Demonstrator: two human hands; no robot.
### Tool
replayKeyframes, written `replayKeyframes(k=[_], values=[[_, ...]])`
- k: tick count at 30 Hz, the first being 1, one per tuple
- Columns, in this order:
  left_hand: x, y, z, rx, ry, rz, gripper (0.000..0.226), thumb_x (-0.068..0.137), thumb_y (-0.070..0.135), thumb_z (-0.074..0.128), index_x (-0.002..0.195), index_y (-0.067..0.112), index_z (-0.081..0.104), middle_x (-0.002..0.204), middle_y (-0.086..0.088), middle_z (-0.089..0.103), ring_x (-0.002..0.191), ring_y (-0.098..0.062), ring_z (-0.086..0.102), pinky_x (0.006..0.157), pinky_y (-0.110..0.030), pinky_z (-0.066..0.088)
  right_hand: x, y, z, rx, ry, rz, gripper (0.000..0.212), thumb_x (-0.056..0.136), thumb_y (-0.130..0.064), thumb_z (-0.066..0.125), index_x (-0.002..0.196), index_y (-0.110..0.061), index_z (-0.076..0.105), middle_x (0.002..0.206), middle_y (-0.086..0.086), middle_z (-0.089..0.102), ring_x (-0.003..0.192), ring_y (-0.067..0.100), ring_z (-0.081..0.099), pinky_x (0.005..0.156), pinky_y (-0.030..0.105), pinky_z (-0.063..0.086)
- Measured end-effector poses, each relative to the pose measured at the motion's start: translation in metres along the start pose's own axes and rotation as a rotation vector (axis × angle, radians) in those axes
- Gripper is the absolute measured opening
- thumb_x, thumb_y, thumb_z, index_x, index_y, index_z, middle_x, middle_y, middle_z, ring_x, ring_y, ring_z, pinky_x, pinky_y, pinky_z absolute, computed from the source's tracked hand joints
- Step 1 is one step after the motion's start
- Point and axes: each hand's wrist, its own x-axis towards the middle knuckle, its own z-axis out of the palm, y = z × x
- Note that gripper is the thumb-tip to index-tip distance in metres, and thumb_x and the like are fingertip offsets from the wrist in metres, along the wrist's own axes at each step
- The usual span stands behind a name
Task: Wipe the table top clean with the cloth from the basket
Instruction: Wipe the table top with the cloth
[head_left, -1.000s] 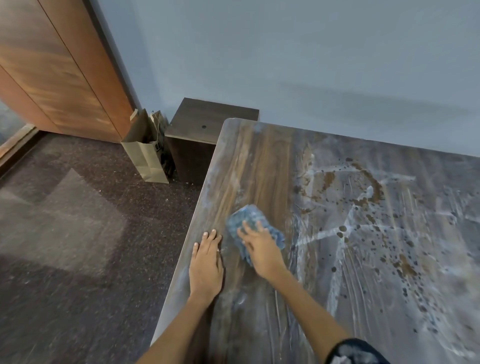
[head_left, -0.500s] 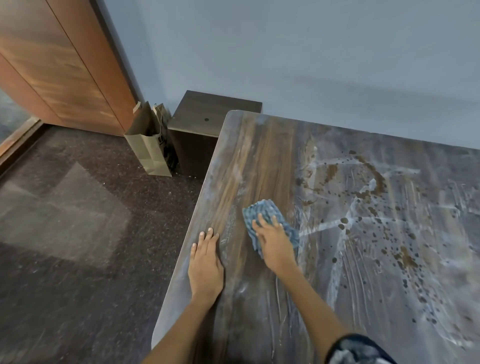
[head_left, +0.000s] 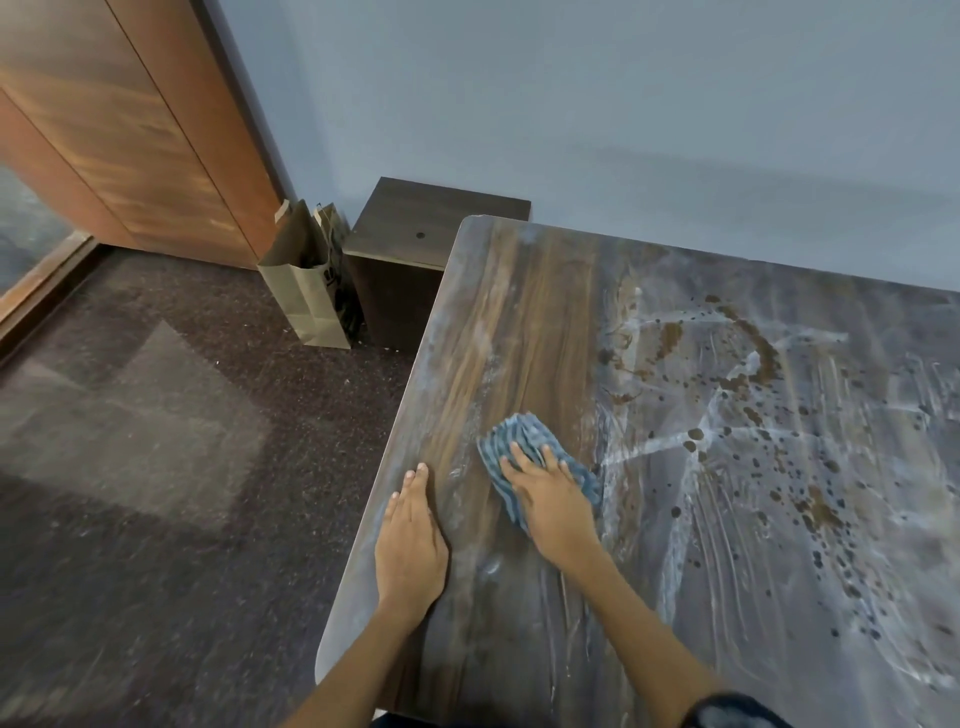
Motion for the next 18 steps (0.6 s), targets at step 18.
replayKeyframes(k=[18], values=[[-0.013,0.005,-0.018,-0.038,-0.1,0.005,0.054,0.095,0.001,0.029,0.147,0.009,0.021,0.153,-0.007,0.027,0.142,-0.017,0.022,0.117,-0.023,0.007,-0.037,0.01,-0.007,-0.018,-0.016,0.01,0.06,0.098,-0.009,0.043,0.15,-0.028,0.021,0.159,-0.009,0.009,0.147,0.025,0.002,0.119,0.042,0.007]])
